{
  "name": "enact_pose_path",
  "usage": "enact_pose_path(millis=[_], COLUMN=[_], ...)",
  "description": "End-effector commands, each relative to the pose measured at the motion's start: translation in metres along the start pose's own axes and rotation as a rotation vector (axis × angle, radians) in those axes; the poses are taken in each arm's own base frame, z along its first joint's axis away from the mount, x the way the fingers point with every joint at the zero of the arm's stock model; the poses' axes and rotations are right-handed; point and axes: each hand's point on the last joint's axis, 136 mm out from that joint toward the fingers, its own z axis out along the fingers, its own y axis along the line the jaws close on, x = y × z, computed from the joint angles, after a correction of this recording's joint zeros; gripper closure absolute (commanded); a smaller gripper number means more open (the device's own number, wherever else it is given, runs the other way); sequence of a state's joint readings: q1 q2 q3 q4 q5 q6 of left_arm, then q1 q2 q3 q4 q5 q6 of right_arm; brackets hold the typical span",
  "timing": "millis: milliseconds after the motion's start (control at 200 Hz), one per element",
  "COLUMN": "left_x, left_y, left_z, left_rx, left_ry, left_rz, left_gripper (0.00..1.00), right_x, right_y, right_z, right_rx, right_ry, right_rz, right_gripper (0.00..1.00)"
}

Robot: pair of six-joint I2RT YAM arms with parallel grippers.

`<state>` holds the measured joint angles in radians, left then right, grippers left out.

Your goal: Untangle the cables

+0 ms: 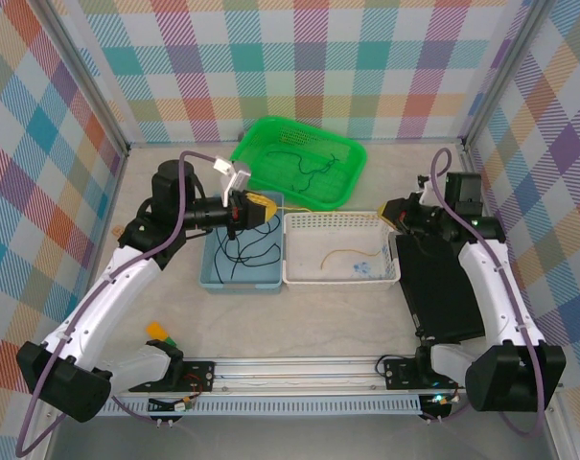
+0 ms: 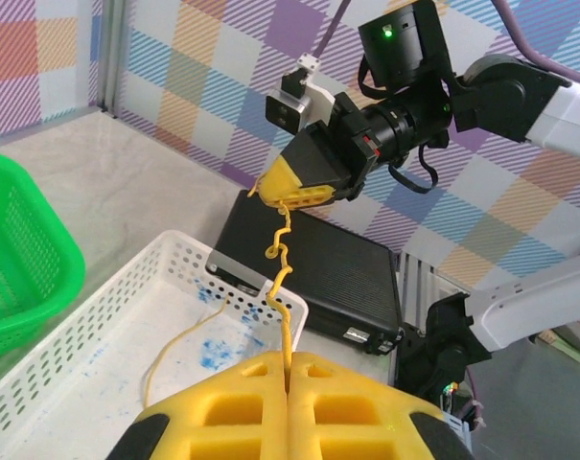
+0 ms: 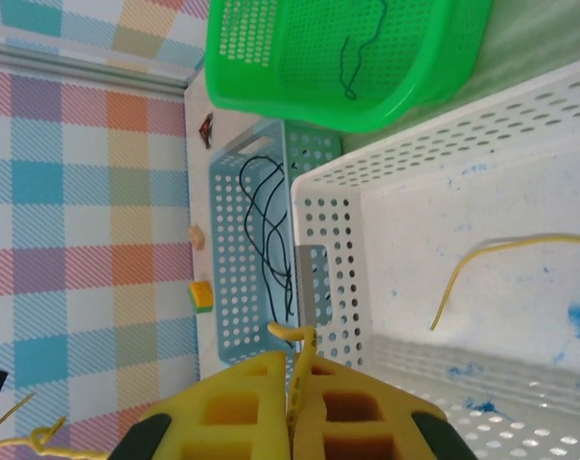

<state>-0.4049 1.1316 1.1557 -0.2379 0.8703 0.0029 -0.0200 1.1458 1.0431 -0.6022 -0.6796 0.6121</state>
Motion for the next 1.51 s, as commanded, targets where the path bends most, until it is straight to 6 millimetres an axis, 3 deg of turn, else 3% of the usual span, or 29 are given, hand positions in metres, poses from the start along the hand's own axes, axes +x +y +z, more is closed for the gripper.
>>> enact_pose_path(millis=[0,160,320,465,605,830,985,1100,1165,1215,1265,1500], left_x=[-0.025,0.013,0.033,0.068,0.097,0.117,0.135,0.143,0.149,0.151,0.153,0.165], left_y=[-0.015,-0.006,0.005,0.032,0.061,0.067,0.075,0.082,0.091,0.096,0.098,0.107], left_z=[-0.02,0.027,0.071,0.105,0.125,0.153,0.168,0.171,0.169,0.166,0.163,0.154], left_rx=[0.012,0.03,0.058,0.011,-0.062,-0.051,-0.042,-0.062,-0.106,-0.134,-0.14,-0.136], left_ry=[-0.1,0.019,0.051,0.154,0.227,0.263,0.285,0.308,0.333,0.351,0.36,0.403], left_rz=[0.112,0.105,0.068,0.042,-0.004,-0.024,-0.054,-0.07,-0.066,-0.065,-0.058,-0.058], left_gripper=[1.0,1.0,1.0,1.0,1.0,1.0,1.0,1.0,1.0,0.89,0.86,0.8], right_x=[-0.018,0.003,0.017,0.019,0.013,0.02,0.025,0.021,0.015,0.012,0.008,-0.014], right_y=[-0.071,-0.078,-0.097,-0.119,-0.121,-0.102,-0.106,-0.108,-0.108,-0.103,-0.097,-0.069], right_z=[-0.013,-0.009,-0.005,0.001,0.016,0.061,0.076,0.074,0.068,0.063,0.057,0.013], right_rx=[0.276,0.331,0.417,0.519,0.516,0.469,0.478,0.516,0.542,0.547,0.552,0.586], right_ry=[-0.107,-0.045,-0.007,0.024,0.042,0.15,0.178,0.164,0.137,0.124,0.111,-0.011], right_rz=[0.076,0.024,0.012,-0.002,-0.017,-0.078,-0.075,-0.091,-0.112,-0.136,-0.159,-0.232], right_gripper=[1.0,1.0,1.0,1.0,1.0,1.0,1.0,1.0,0.82,0.7,0.57,0.44])
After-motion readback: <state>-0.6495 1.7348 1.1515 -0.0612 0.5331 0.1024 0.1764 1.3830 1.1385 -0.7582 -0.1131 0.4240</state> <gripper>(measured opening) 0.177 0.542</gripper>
